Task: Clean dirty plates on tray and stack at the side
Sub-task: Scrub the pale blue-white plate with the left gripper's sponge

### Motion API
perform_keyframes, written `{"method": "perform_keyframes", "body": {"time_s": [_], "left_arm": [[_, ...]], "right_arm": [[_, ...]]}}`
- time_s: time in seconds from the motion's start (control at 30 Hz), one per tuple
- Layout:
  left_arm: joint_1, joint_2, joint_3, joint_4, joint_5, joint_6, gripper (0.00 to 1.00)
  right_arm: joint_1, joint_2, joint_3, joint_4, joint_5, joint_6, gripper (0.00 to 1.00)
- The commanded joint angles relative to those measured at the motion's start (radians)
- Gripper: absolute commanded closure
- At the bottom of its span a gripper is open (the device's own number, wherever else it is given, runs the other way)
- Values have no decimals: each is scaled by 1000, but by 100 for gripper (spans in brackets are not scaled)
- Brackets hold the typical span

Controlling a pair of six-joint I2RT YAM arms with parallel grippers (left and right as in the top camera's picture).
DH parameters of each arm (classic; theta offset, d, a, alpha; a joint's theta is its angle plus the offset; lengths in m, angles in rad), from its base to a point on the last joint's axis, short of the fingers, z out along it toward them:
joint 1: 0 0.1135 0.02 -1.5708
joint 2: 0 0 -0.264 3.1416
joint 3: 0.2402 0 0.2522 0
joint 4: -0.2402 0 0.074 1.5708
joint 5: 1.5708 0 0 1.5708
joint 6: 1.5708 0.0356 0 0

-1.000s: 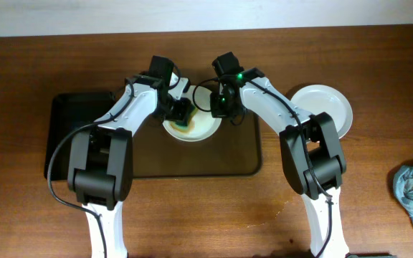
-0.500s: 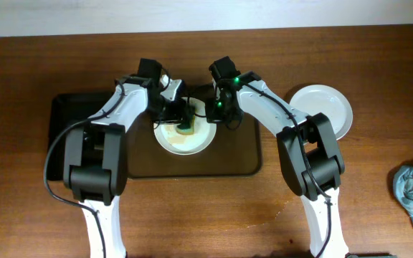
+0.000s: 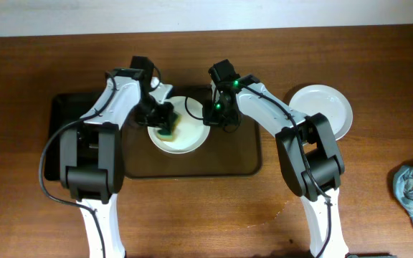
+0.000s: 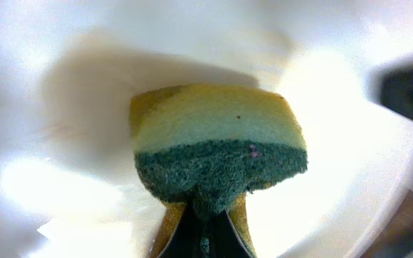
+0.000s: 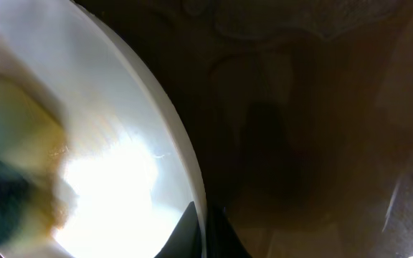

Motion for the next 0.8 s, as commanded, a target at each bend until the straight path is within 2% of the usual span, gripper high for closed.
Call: {"method": "perform_keyframes", "body": {"time_s": [0.0,0.03,0.07,0.17,0.23,0.27,0.33,0.37,0.4,0.47,0.5,0.57,0.6,0.7,0.73,0.77], "left_arm": [[-47,49,-31,51,349,58,100],[-43,49,-31,70,315,14,100],[-30,49,-31,87,198,-58,100],[33,49,-31,159,-251,-207,100],[84,49,-31,214,-439,-217,99],[90,49,-31,217,-475,-216,100],[84,49,-31,185,-466,-216,100],[73,49,-31,139,-411,-193,100],[66,49,-31,77,-277,-108,100],[67,49,-31,-43,95,39,100],[67,49,-31,-54,235,84,100],[67,49,-31,19,303,71,100],[67,49,-31,74,268,13,100],[67,49,-31,231,-130,-238,100],[67,49,-31,254,-294,-298,100],[66,49,-31,247,-371,-298,100]], "right_arm": [[-3,9,-29,-9,32,3,96],[-3,9,-29,-9,32,3,96],[-3,9,-29,-9,32,3,96],[-3,9,-29,-9,32,3,96],[-3,9,-29,-9,32,3,96],[-3,9,-29,-9,32,3,96],[-3,9,-29,-9,32,3,96],[-3,9,-29,-9,32,3,96],[-3,9,-29,-9,32,3,96],[-3,9,-29,-7,32,3,96],[-3,9,-29,-5,32,3,96],[-3,9,-29,-5,32,3,96],[-3,9,-29,-6,32,3,96],[-3,9,-29,-6,32,3,96],[-3,9,-29,-6,32,3,96],[-3,9,-29,-6,32,3,96]]}}
